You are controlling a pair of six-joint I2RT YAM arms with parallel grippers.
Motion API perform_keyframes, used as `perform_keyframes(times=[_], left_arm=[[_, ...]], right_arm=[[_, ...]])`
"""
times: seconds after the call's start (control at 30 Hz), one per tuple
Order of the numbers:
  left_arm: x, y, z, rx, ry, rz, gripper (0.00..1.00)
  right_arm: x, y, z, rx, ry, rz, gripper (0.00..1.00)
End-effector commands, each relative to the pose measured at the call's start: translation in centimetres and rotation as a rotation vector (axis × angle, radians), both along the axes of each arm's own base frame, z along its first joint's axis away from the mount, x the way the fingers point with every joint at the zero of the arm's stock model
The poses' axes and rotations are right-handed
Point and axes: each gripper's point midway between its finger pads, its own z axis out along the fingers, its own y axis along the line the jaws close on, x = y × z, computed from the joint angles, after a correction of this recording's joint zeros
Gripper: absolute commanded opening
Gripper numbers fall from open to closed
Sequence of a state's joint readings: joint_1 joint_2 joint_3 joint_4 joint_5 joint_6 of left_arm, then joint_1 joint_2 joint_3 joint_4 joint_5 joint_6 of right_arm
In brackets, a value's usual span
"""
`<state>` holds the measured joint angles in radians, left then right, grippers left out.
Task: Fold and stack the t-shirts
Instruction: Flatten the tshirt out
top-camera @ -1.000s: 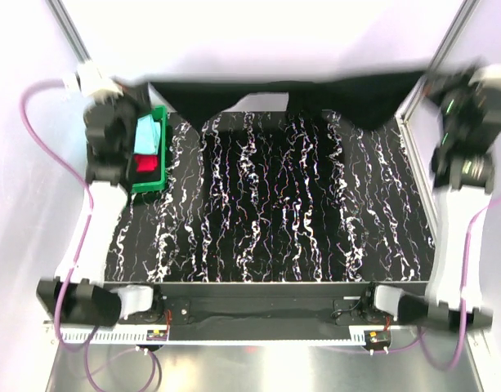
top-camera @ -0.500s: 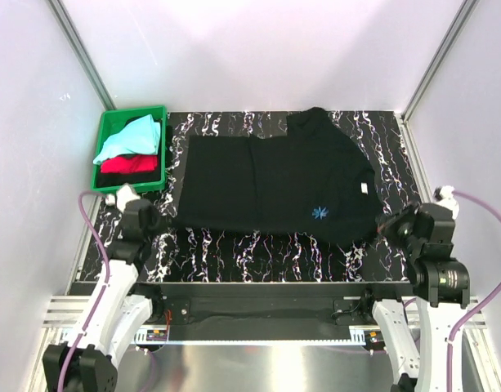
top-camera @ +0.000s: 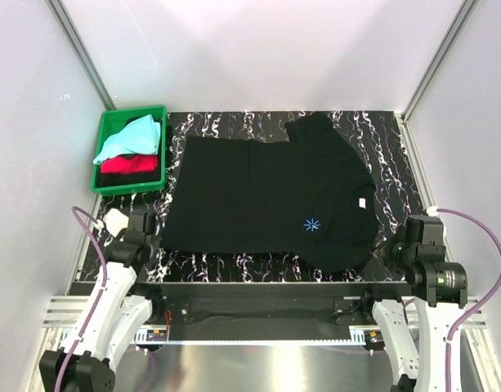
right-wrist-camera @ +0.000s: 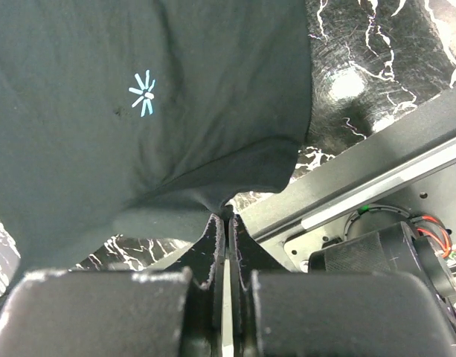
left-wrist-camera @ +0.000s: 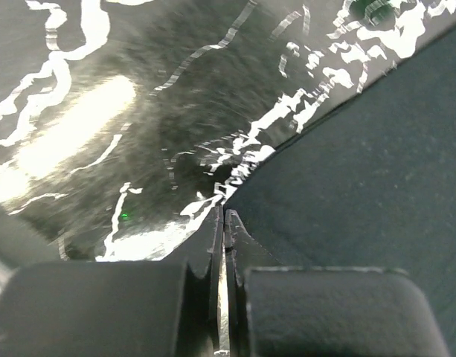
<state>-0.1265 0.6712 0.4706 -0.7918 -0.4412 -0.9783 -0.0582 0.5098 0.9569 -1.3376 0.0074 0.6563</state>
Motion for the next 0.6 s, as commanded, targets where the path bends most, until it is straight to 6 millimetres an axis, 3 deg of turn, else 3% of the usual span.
perform_keyframes(times=[0.0, 0.17, 0.3, 0.37, 0.57], left_arm=[[-0.5, 2.7, 2.0, 0.094, -0.017, 0.156, 0.0], [-0.6, 2.8, 1.9, 0.107, 0.008, 0.156, 0.0], [1.4, 0.3, 2.2, 0.055, 0.013, -0.036, 0.0], [2.3, 0.0, 2.6, 0.066, 0.003, -0.086, 0.0], [5.8, -0.7, 5.4, 0.123, -0.033, -0.203, 0.0]], right_arm=[[-2.2, -0.5, -0.8, -0.036, 0.105, 0.01, 0.0], [-3.0, -0.6, -0.5, -0.046, 0.136, 0.017, 0.0], [-2.1, -0.6, -0.4, -0.045, 0.141, 0.02, 0.0], [-1.0, -0.7, -0.2, -0.051, 0.142, 0.028, 0.0], [5.7, 0.2, 0.4, -0.015, 0.106, 0.11, 0.0]])
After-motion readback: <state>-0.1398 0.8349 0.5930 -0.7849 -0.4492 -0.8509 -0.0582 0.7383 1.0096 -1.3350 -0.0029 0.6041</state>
